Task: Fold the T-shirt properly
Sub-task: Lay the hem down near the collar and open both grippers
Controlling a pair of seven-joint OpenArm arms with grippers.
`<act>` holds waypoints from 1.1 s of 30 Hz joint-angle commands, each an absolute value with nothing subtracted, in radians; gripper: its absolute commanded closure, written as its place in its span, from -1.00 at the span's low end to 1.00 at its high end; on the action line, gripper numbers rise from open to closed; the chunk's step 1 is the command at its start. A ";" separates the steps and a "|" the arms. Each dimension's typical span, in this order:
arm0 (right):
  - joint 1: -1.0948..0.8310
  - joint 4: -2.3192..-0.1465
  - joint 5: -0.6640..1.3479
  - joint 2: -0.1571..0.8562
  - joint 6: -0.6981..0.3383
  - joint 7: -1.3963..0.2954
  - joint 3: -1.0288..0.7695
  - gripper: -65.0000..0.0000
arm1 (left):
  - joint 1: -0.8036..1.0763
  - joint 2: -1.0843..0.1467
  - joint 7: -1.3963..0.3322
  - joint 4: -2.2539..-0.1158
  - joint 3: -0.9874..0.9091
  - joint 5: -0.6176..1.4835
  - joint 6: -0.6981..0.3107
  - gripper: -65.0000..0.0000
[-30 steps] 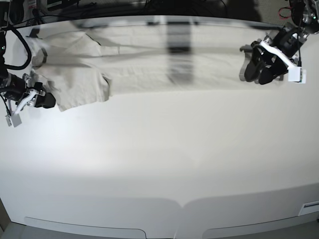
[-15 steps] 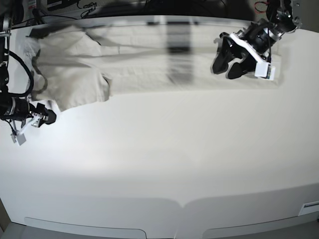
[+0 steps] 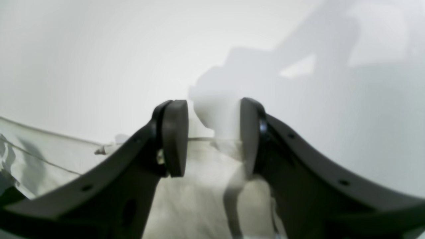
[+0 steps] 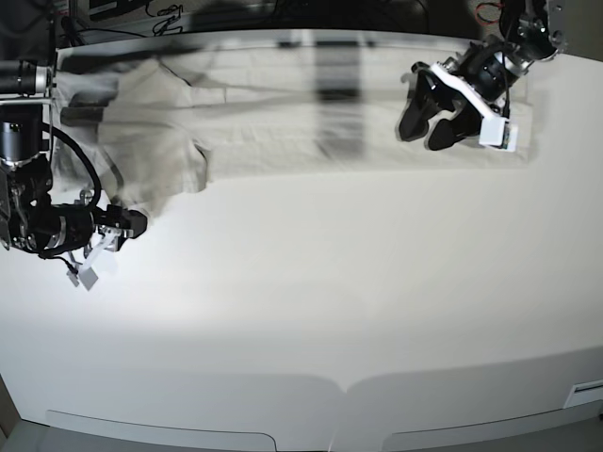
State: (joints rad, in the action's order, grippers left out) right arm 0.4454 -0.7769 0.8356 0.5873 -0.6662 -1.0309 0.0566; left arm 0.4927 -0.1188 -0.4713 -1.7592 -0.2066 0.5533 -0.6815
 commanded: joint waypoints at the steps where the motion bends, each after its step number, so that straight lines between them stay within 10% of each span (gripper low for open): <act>1: 0.471 -0.788 0.823 0.596 -0.664 -1.047 0.051 0.18 | 0.490 -0.122 -0.448 -1.779 -0.208 0.572 -0.690 0.01; 33: 0.490 -0.787 0.822 0.650 -0.666 -1.193 0.051 0.18 | 0.490 -0.117 -0.455 -1.779 -0.208 0.572 -0.689 0.01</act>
State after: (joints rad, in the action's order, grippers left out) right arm 0.4618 -0.7753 0.8135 0.6296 -0.6624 -1.1870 0.0563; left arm 0.4927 -0.1158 -0.4744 -1.7592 -0.2066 0.5533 -0.6811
